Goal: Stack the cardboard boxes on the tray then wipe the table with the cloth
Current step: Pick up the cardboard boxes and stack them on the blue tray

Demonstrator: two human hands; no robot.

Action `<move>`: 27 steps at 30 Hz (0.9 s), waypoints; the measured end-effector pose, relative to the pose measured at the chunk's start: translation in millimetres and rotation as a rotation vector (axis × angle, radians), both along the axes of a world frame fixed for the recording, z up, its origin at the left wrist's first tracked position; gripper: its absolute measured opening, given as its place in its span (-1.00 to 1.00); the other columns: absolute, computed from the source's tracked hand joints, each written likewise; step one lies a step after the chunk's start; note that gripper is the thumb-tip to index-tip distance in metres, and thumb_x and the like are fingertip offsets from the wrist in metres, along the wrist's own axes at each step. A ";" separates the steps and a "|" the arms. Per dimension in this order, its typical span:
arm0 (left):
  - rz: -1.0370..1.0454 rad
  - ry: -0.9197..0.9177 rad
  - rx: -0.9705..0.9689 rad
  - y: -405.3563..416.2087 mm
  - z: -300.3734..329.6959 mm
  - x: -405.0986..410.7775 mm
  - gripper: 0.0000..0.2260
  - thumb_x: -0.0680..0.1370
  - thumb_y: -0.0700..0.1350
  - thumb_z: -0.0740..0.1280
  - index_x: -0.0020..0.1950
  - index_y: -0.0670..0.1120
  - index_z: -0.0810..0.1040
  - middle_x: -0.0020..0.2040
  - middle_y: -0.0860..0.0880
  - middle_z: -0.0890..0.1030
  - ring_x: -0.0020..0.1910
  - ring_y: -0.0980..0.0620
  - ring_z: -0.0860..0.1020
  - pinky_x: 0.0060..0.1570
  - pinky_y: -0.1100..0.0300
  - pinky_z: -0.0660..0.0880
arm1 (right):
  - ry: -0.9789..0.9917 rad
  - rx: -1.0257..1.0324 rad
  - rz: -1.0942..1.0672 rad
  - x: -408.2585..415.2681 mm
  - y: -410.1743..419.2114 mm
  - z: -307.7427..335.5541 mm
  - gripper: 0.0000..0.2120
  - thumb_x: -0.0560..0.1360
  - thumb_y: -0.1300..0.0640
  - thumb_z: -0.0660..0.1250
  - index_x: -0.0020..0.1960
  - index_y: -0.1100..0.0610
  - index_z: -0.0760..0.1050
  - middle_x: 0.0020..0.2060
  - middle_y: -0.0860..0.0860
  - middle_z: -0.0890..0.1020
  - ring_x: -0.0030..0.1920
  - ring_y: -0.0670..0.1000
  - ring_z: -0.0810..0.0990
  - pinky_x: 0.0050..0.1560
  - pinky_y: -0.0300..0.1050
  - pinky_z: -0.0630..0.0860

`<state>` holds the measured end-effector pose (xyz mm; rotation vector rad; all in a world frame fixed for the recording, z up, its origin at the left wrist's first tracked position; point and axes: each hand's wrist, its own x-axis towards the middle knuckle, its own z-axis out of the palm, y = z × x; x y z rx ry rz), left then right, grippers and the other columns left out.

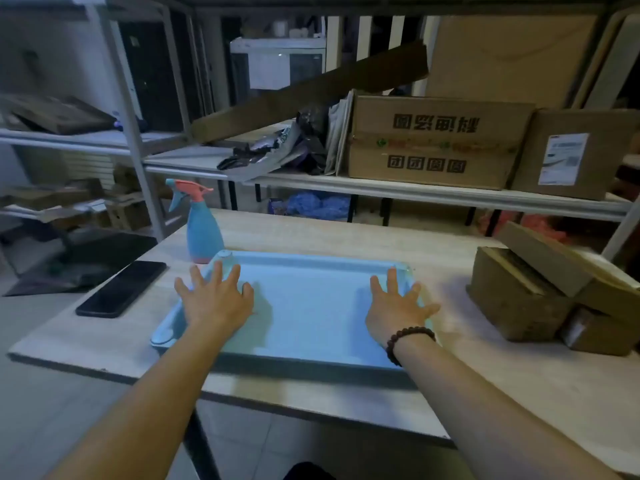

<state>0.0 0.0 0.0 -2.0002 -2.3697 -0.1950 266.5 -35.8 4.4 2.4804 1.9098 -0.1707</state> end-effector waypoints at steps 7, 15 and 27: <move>0.032 -0.046 -0.050 1.7 -3.8 -7.1 -0.55 0.61 0.18 -0.09 0.42 0.08 0.30 0.53 -0.03 0.26 0.37 -0.24 0.27 0.25 -0.26 0.24 | -0.054 0.024 -0.035 4.4 6.6 -10.1 -0.39 0.67 0.11 0.03 0.66 0.00 -0.12 0.66 -0.01 -0.19 0.60 0.29 -0.08 0.42 0.40 0.18; 0.072 -0.225 0.034 8.8 6.6 1.6 -0.50 0.60 0.19 -0.04 0.53 0.12 0.18 0.60 0.05 0.14 0.36 -0.30 0.27 0.28 -0.30 0.21 | 0.049 0.117 -0.067 11.6 6.7 -3.4 -0.46 0.66 0.05 0.06 0.62 0.04 0.05 0.64 0.07 -0.02 0.55 0.30 0.05 0.37 0.36 0.24; -0.038 -0.324 0.042 15.6 8.9 89.6 -0.48 0.63 0.17 -0.02 0.58 0.07 0.15 0.58 -0.04 0.20 0.39 -0.32 0.24 0.30 -0.27 0.19 | 0.044 0.182 -0.185 93.0 -22.4 10.1 -0.56 0.66 0.01 0.08 0.51 0.07 0.22 0.56 0.10 0.16 0.45 0.29 0.19 0.29 0.32 0.30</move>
